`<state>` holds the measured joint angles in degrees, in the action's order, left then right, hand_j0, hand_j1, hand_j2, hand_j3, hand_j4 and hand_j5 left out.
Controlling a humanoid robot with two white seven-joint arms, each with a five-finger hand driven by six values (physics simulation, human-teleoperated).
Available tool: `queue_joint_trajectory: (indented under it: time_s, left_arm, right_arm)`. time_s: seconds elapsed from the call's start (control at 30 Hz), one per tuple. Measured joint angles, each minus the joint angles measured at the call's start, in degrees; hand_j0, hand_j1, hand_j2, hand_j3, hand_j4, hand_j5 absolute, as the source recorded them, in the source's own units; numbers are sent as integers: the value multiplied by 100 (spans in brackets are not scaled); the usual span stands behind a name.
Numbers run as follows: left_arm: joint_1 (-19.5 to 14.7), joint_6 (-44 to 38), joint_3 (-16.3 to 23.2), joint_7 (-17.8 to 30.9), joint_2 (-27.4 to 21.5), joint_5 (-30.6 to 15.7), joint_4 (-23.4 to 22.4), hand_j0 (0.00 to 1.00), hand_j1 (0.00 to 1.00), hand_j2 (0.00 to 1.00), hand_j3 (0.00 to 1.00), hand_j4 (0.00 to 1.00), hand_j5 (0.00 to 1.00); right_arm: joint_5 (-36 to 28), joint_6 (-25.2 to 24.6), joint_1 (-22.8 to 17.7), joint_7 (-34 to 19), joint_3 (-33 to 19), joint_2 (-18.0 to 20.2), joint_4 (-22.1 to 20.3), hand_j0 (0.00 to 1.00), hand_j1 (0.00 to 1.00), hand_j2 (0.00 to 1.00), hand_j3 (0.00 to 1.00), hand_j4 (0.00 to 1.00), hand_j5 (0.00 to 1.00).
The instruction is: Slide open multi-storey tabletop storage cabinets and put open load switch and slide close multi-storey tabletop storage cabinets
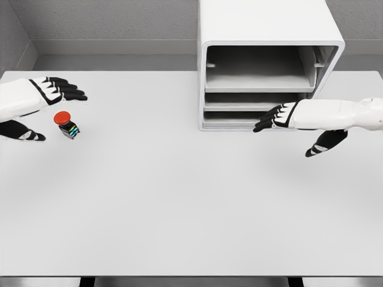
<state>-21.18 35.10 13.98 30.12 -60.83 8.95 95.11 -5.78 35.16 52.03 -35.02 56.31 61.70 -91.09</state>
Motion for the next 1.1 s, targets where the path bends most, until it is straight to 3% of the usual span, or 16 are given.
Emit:
queue_joint_trajectory:
  time_s: [0.03, 0.17, 0.23, 0.37, 0.43, 0.57, 0.77, 1.1]
  left_arm:
    - [-359, -4, 112, 33, 8, 123, -86, 100, 100, 100, 100, 100, 100]
    - [-712, 0, 627, 169, 232, 548, -636, 100, 100, 100, 100, 100, 100]
    - [-1046, 2, 939, 325, 374, 658, -832, 100, 100, 100, 100, 100, 100]
    - [-1204, 3, 1338, 447, 613, 777, -1194, 100, 100, 100, 100, 100, 100]
    - [-1468, 1, 1503, 468, 683, 836, -1459, 100, 100, 100, 100, 100, 100]
    - [-1565, 4, 1736, 485, 819, 959, -1877, 100, 100, 100, 100, 100, 100]
    - [-1740, 3, 1856, 489, 993, 1155, -2091, 100, 100, 100, 100, 100, 100]
    - [-1837, 4, 1882, 491, 1375, 1241, -2736, 100, 100, 100, 100, 100, 100]
  right_arm:
    - [-1, -1, 0, 0, -2, -3, 1, 100, 100, 100, 100, 100, 100]
    - [0, 0, 9, 0, 3, -34, 7, 100, 100, 100, 100, 100, 100]
    - [-5, -1, 44, 0, 3, -113, 6, 100, 100, 100, 100, 100, 100]
    - [-8, -2, 299, 0, -24, -188, 7, 100, 100, 100, 100, 100, 100]
    - [-11, -3, 404, 0, -31, -279, 7, 100, 100, 100, 100, 100, 100]
    - [-7, -101, 440, 0, -21, -425, 4, 100, 100, 100, 100, 100, 100]
    - [-27, -955, 527, 0, 0, -631, 27, 100, 100, 100, 100, 100, 100]
    - [-48, -1667, 888, 0, 324, -966, 477, 100, 100, 100, 100, 100, 100]
